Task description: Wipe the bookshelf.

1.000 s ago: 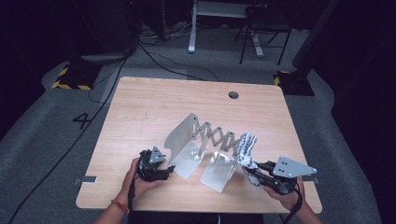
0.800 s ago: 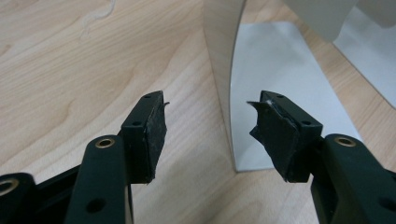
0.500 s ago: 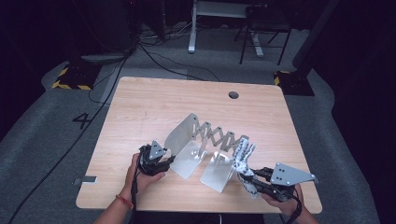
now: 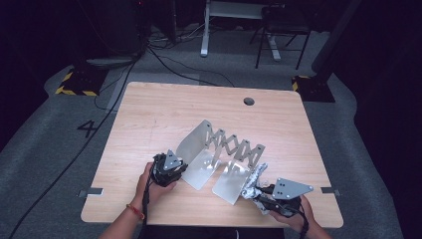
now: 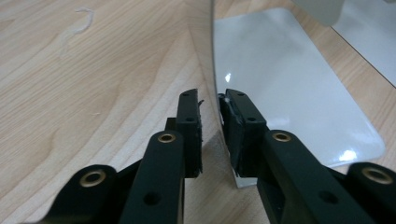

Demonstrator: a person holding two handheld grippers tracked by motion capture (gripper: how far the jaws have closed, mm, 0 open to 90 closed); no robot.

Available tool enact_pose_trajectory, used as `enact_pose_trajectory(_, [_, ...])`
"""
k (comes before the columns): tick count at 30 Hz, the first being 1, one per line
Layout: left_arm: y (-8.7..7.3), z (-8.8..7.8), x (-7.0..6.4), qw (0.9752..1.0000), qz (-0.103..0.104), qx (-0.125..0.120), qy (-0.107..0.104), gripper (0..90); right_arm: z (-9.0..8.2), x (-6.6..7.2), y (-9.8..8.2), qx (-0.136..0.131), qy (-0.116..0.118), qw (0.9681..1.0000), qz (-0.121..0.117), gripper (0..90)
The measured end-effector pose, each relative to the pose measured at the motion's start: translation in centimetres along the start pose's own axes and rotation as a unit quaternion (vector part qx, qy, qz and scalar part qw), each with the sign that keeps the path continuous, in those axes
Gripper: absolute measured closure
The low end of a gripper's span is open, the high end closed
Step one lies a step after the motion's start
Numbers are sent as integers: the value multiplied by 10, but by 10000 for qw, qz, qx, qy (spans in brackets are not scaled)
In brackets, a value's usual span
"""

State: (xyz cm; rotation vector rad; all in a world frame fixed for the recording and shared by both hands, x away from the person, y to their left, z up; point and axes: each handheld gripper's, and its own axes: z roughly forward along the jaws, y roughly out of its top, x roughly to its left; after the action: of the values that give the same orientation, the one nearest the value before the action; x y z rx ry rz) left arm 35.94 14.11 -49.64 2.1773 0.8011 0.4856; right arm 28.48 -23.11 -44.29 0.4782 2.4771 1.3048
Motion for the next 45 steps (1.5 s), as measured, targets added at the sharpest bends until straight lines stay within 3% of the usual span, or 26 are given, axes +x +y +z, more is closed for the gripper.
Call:
enact_pose_trajectory(1, [0,1,-1,10000,35,45,-55,814,2,-1,-2,42,-16,10000,23,828])
enact_pose_trajectory(2, [0,1,-2,10000,38,61,-62,823,5,-7,-5,125,-48,9997,201,827])
enact_pose_trajectory(5, [0,1,-3,9999,65,101,-47,825,6,-10,-6,141,-108,9996,232,827])
enact_pose_trajectory(9, [0,1,-5,9999,35,149,-4,831,-12,-12,0,-189,-209,9991,322,830])
enact_pose_trajectory(10, [0,1,-5,9999,16,154,4,834,-28,-8,9,-481,-281,9981,270,832])
enact_pose_trajectory(12, [1,1,-5,9998,-17,171,55,837,-33,-5,13,-565,-294,9976,258,834])
enact_pose_trajectory(13, [1,1,-5,9998,-38,178,78,844,-44,1,22,-769,-343,9963,188,835])
enact_pose_trajectory(18, [1,1,-3,9996,-181,174,137,854,-53,21,42,-1050,-296,9940,-39,836])
enact_pose_trajectory(20, [1,1,-3,9995,-193,183,154,856,-52,38,54,-1146,-204,9928,-274,835])
enact_pose_trajectory(23, [1,1,-3,9995,-203,207,134,856,-45,48,60,-1037,-147,9937,-403,835])
enact_pose_trajectory(25, [2,0,-3,9995,-206,215,136,857,-34,54,60,-855,-288,9944,-542,835])
enact_pose_trajectory(28, [1,0,-5,9994,-224,214,141,854,-18,53,54,-531,-497,9965,-400,835])
enact_pose_trajectory(33, [1,-1,-8,9995,-214,220,78,848,-14,46,48,-450,-623,9967,-273,837])
enact_pose_trajectory(35, [1,-1,-10,9996,-208,200,37,842,-14,44,47,-402,-787,9956,-313,838])
enact_pose_trajectory(41, [2,-2,-17,9997,-140,207,2,815,-20,31,39,-333,-1064,9937,-114,838])
enact_pose_trajectory(45, [3,-3,-23,9997,-114,179,-80,790,-28,17,32,-276,-1449,9890,102,837])
